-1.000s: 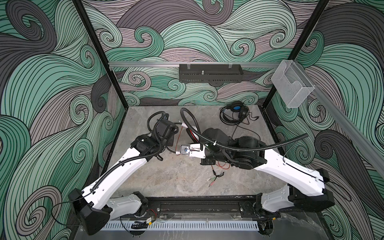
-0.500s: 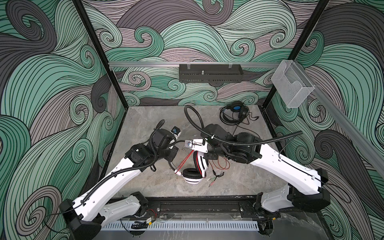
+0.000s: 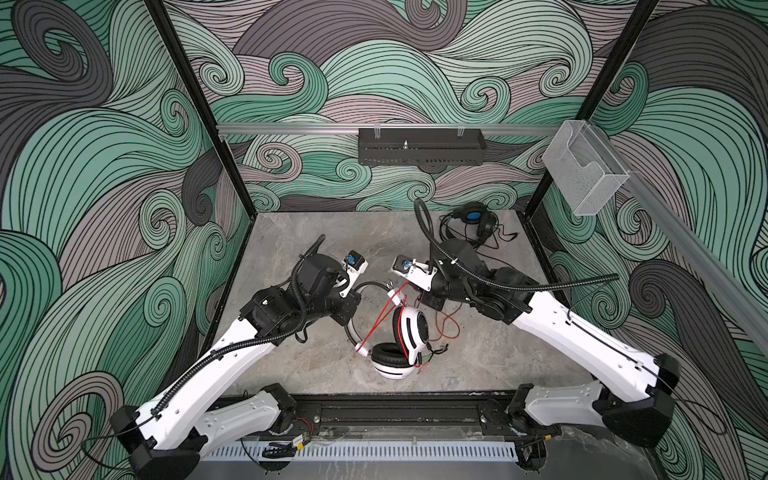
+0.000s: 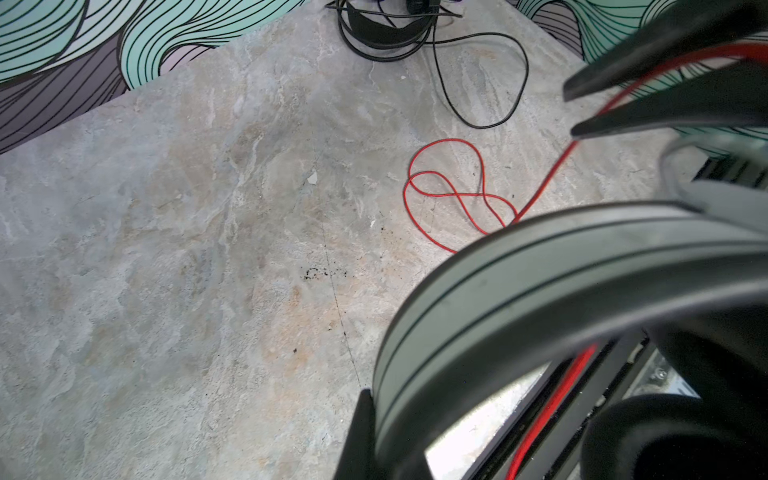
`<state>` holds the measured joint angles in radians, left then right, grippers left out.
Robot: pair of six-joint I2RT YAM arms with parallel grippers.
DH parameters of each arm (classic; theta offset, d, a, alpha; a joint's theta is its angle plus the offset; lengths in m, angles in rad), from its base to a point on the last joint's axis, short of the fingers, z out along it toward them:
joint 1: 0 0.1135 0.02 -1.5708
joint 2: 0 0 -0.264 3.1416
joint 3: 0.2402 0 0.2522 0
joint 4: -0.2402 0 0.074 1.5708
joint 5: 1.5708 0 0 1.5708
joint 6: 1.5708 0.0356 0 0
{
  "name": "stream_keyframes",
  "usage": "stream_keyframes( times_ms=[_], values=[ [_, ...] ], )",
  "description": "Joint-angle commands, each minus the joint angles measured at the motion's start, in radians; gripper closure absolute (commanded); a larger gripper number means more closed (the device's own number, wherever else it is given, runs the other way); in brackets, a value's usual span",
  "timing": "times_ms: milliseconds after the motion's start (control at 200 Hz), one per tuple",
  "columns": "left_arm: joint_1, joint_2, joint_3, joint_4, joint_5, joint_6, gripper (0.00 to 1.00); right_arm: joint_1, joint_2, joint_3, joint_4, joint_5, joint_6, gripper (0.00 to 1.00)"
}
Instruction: Wrap the headphones
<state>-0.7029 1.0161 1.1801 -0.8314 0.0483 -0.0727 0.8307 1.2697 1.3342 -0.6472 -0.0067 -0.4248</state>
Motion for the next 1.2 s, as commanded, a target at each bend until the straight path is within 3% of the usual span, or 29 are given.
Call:
stream_keyframes(
  times_ms=[0,255,540,791,1196],
  values=[
    [-0.004,-0.031,0.09,0.081,0.082,-0.077,1.0,-0.08,-0.056,-0.067,0.228,-0.199,0.157,0.72],
    [-0.004,-0.012,0.231,0.047,0.119,-0.103,1.0,-0.189,-0.04,-0.16,0.484,-0.489,0.385,0.58],
    [-0.004,0.054,0.377,0.077,0.132,-0.18,1.0,-0.193,0.051,-0.269,0.805,-0.626,0.681,0.51],
    [-0.003,0.104,0.473,0.112,0.099,-0.275,1.0,-0.193,0.061,-0.387,0.864,-0.666,0.73,0.51],
    [0.016,0.154,0.595,0.008,0.05,-0.277,1.0,-0.23,-0.061,-0.475,0.765,-0.668,0.679,0.47]
  ],
)
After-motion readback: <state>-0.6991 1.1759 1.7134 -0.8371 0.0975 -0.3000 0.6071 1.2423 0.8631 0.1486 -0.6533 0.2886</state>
